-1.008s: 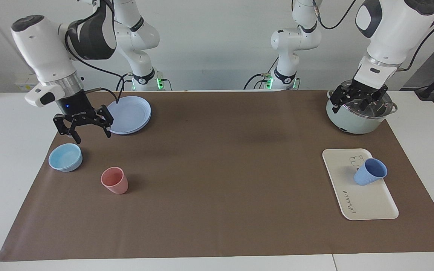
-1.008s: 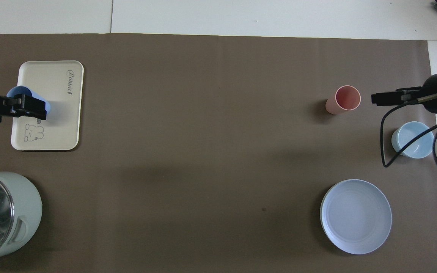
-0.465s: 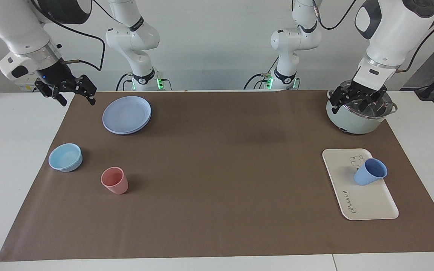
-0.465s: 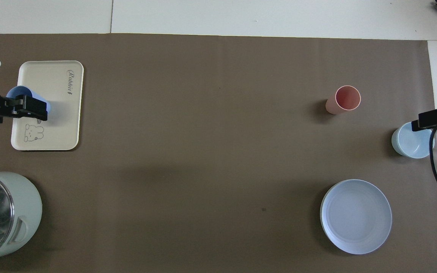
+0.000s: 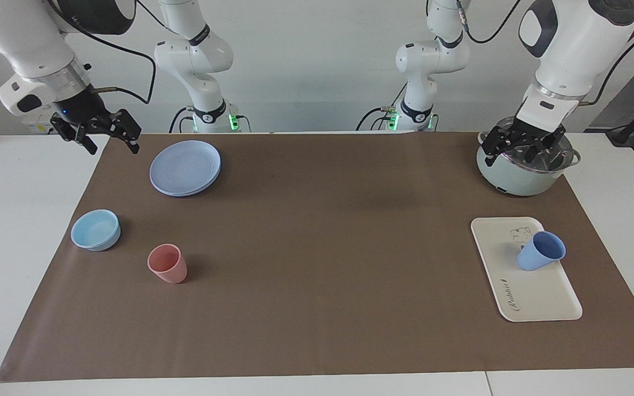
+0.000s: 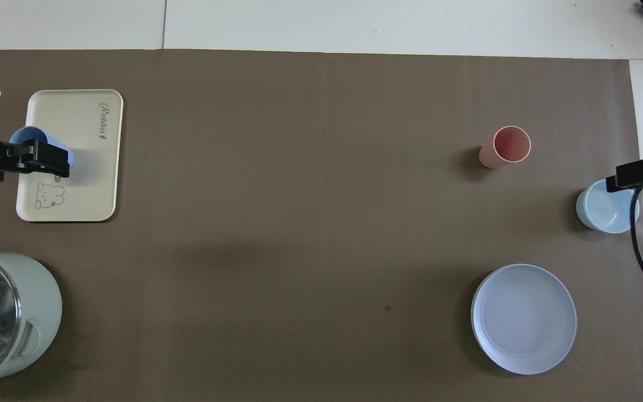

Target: Place cup on tray

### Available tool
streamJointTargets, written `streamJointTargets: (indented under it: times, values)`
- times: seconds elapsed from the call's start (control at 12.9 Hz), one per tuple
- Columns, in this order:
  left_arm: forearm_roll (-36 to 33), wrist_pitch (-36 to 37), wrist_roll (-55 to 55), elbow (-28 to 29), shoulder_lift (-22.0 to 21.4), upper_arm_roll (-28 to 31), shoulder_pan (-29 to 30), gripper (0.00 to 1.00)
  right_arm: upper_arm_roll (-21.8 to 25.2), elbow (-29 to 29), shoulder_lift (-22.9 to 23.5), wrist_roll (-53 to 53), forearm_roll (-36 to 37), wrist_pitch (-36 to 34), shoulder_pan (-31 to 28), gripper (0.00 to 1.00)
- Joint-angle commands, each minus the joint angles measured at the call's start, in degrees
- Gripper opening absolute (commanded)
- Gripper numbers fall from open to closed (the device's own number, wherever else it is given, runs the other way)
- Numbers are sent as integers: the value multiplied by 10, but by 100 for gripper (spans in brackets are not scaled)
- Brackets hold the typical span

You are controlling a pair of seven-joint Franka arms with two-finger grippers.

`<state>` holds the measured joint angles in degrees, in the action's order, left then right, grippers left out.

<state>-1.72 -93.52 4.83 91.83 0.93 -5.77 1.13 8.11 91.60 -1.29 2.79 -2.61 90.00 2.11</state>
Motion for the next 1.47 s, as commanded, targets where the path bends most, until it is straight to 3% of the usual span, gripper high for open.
streamJointTargets:
  times: [0.0, 0.23, 0.39, 0.7, 0.93, 1.4]
  values:
    - [9, -17, -9, 20, -14, 0, 6, 100, -8, -41, 2, -12, 32, -38, 14, 100]
    - [9, -19, -10, 23, -14, 0, 6, 100, -5, -35, 3, -27, 35, -36, 13, 100]
    - [9, -22, -10, 24, -14, 0, 6, 100, -5, 3, -16, -37, 36, -36, 16, 100]
    - [9, -23, -10, 23, -14, 0, 6, 100, -5, -2, -12, -36, 37, -29, 18, 100]
    - [9, -25, -10, 23, -14, 0, 6, 100, -61, -3, -15, -39, 37, -31, -35, 100]
    - [10, -23, -10, 15, -11, -1, 2, 100, -40, -2, -16, -41, 45, -30, -1, 100]
